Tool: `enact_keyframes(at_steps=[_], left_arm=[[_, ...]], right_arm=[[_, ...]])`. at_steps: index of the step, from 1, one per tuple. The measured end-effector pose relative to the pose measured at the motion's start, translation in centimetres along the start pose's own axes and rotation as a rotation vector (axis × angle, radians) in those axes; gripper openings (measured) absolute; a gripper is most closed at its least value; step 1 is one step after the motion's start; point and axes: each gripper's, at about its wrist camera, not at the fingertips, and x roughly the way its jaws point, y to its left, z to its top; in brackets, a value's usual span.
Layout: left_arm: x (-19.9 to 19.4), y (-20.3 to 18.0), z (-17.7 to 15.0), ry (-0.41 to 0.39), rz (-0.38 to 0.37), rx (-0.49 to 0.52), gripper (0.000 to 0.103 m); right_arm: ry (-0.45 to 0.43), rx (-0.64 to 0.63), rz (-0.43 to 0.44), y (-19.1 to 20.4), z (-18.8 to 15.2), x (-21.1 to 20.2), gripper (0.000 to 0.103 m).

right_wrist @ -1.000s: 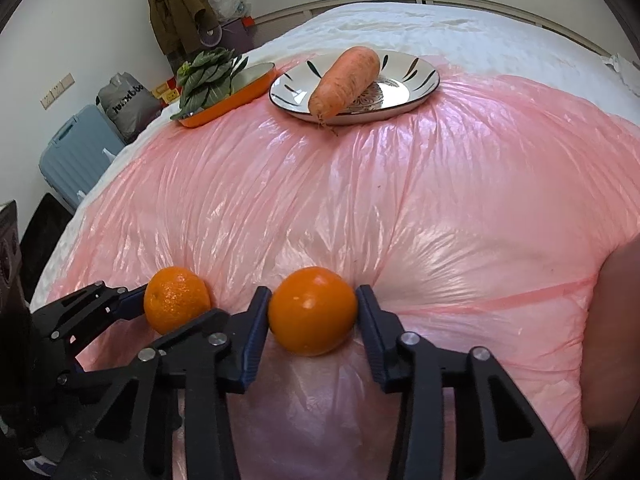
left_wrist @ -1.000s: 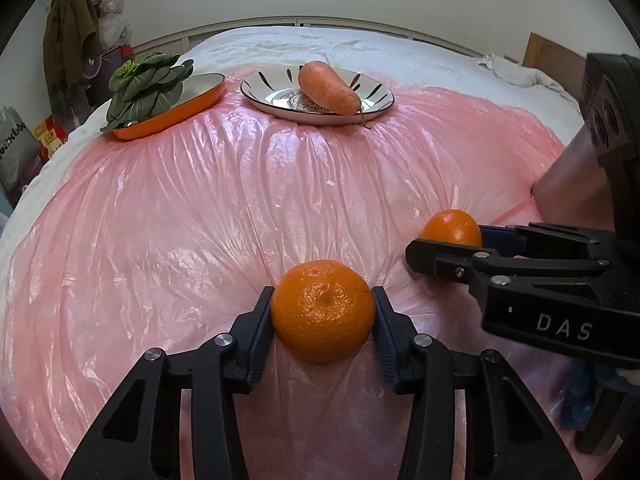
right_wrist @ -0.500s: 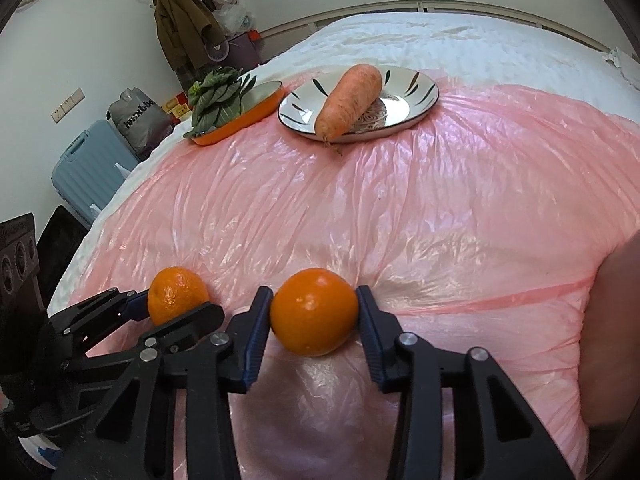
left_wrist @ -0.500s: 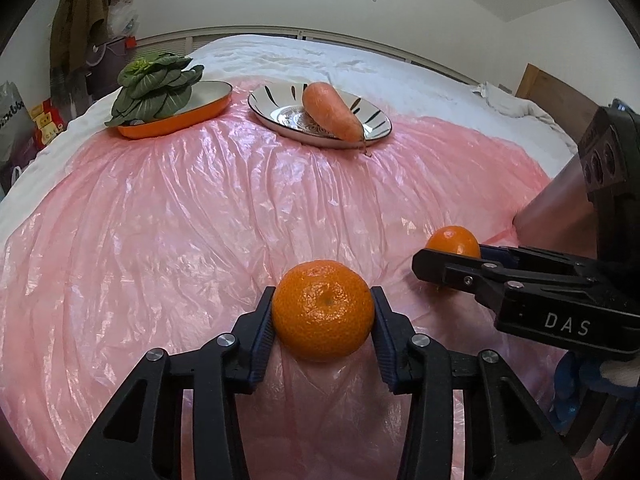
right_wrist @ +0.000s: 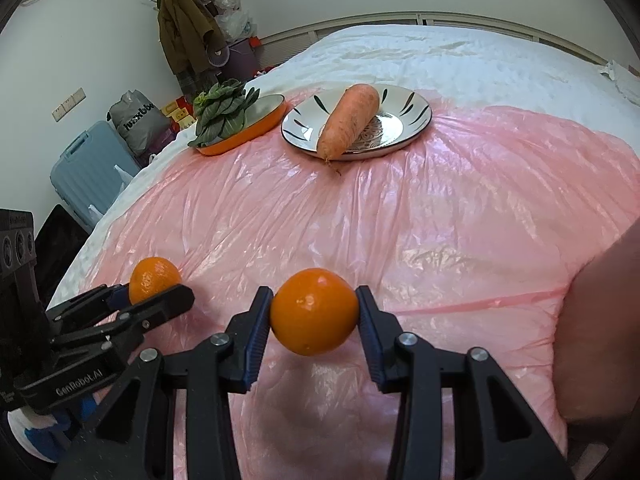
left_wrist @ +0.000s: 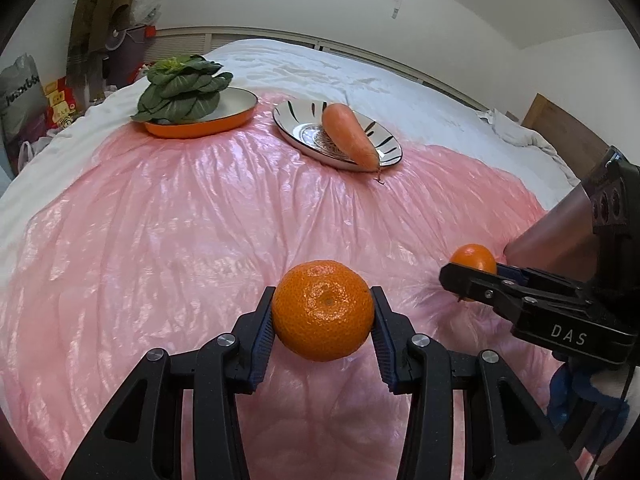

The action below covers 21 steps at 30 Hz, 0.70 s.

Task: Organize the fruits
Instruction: 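Carry both oranges over the green tray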

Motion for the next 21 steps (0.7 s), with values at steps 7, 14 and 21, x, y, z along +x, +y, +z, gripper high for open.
enact_keyframes(at_steps=[7,14,21], left_arm=[[-1.3,0.4,-0.6,0.0,0.02,-0.003,0.039],[-3.3,-0.3,-1.0,-0.005,0.047,0.018,0.039],[-5.9,-2.6,-2.7,-0.006,0.095,0.074,0.039]], right_arm=[[0.013,-0.006,-0.015,0.2,-1.0,-0.9,0.066],[0.016,-0.032,-0.023,1.0,-2.5,-2.7,0.066],[0.02,-0.069,-0.033,2.4,-5.0,-5.5,0.066]])
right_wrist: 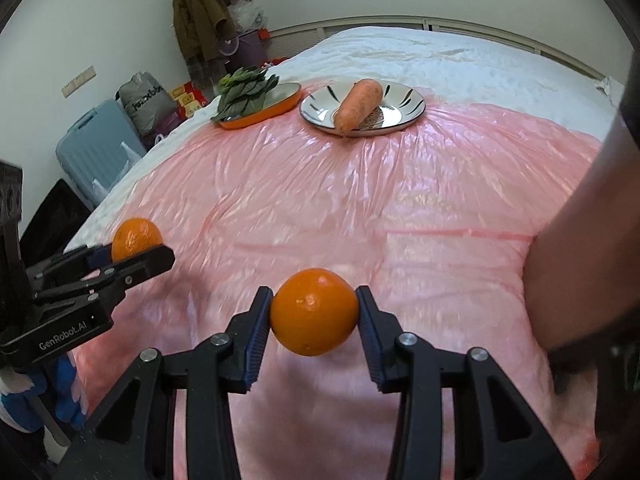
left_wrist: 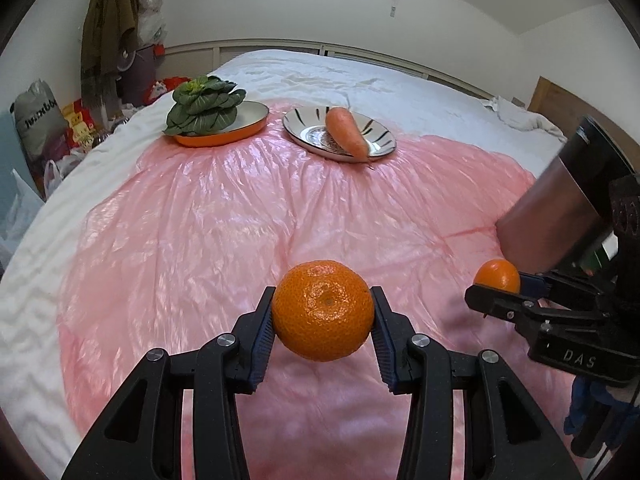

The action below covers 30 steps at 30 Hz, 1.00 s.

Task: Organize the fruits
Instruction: 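Carry both oranges over the green tray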

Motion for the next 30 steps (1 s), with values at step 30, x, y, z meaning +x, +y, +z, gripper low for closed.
enact_keyframes(at_steps=[30], left_arm=[[-9.2,-10.6,-6.2,0.01,-0.092,0.131,0.039]], right_arm=[[-0.02,0.013,-0.13,-0.4,-10.1,-12.7,0.066]])
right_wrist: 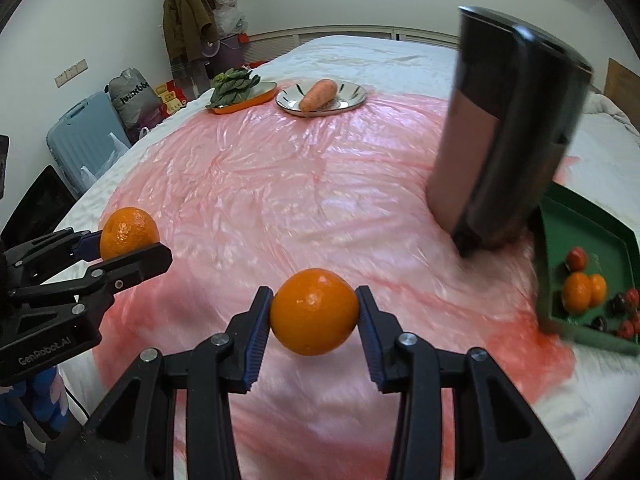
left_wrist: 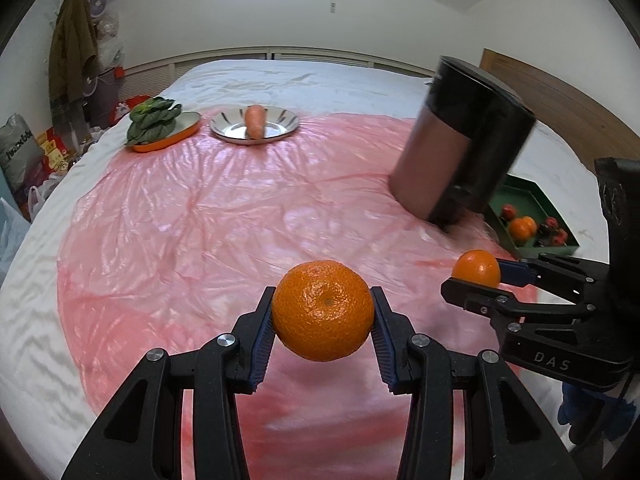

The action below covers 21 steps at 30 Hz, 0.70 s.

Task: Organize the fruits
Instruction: 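Carry both oranges over the green tray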

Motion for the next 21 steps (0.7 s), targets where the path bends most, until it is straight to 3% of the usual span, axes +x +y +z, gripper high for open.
enact_keyframes(at_steps=[21], left_arm=[[-1.5,-10.2,-0.7,0.021,-0.055,0.145,0.039]], right_arm=[[-0.046,0.081,-0.103,-7.1,-4.9,-6.1,0.066]])
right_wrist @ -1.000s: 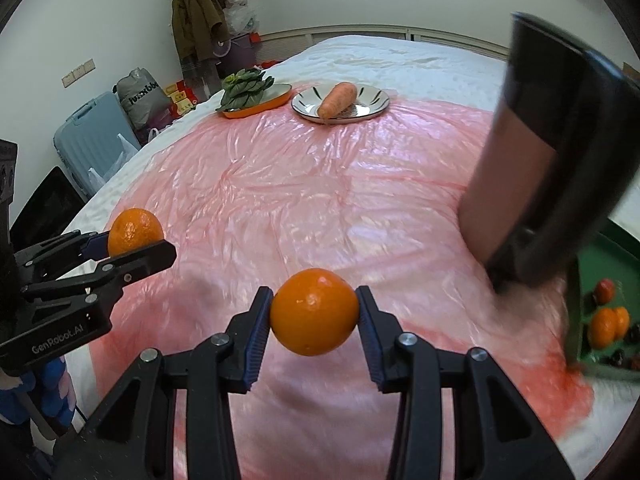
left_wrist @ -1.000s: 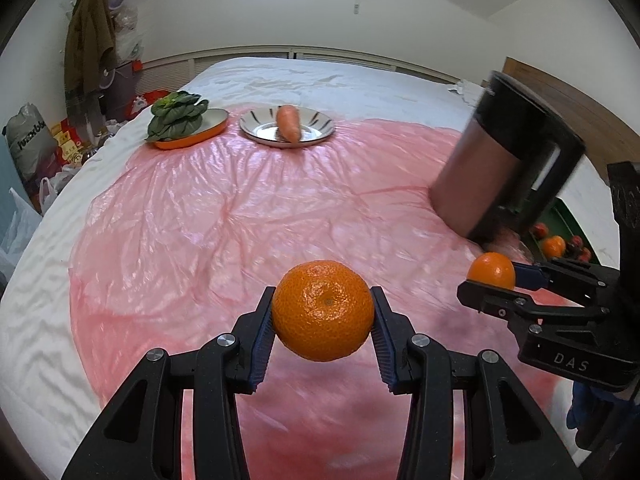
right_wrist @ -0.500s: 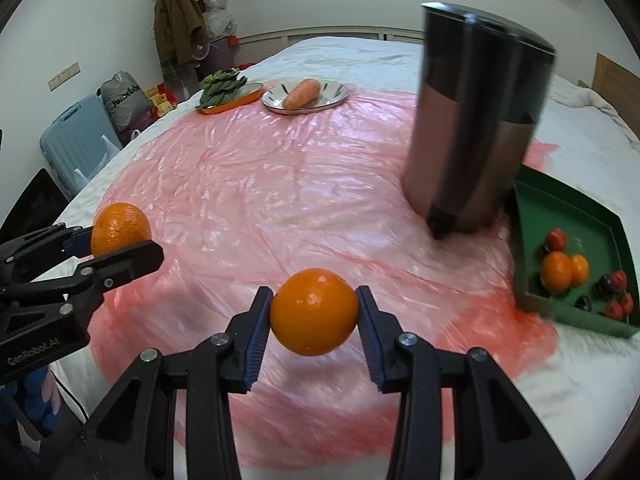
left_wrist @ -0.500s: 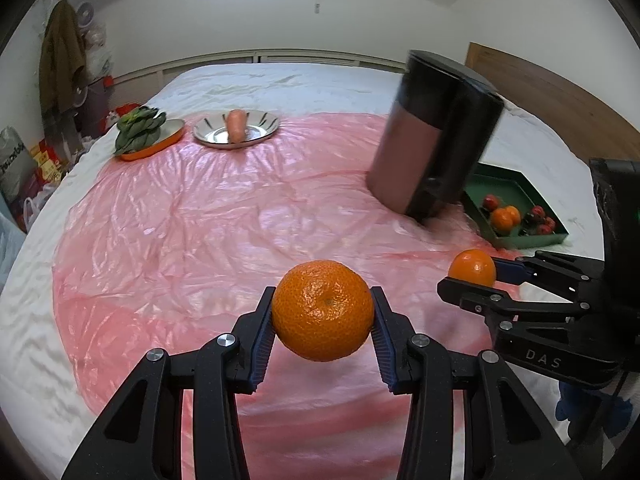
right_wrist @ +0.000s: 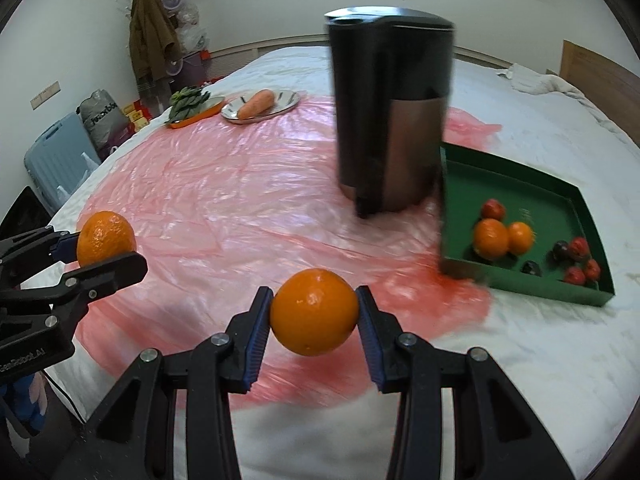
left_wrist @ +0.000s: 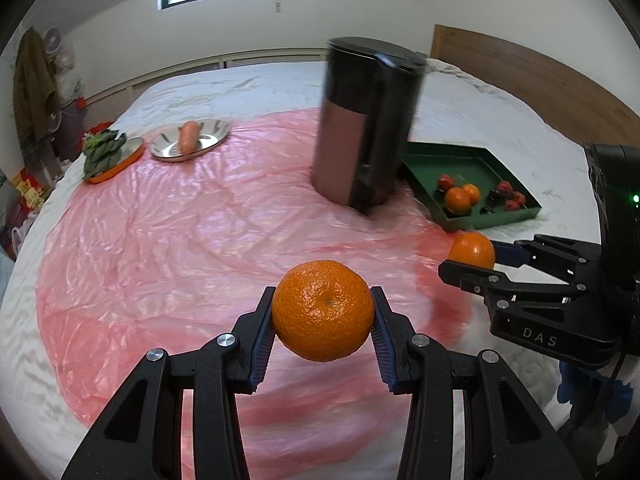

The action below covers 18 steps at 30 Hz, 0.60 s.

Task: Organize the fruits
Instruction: 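Carry both oranges over the green tray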

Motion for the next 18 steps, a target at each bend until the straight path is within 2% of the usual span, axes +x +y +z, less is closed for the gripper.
enact_keyframes(at_steps=[11,18], left_arm=[[2.8,-7.7,0.9,0.069,-0.078,0.095,0.039],[5.5,-12.4,3.1,0.084,-0.13,0.139,0.039]], right_arm=[[-0.023,0.109,-0.082,-8.6,-3.0,-2.2,0.066],[-0.061,0.175,-0.146,-15.1,-3.8,-3.7,0.066]])
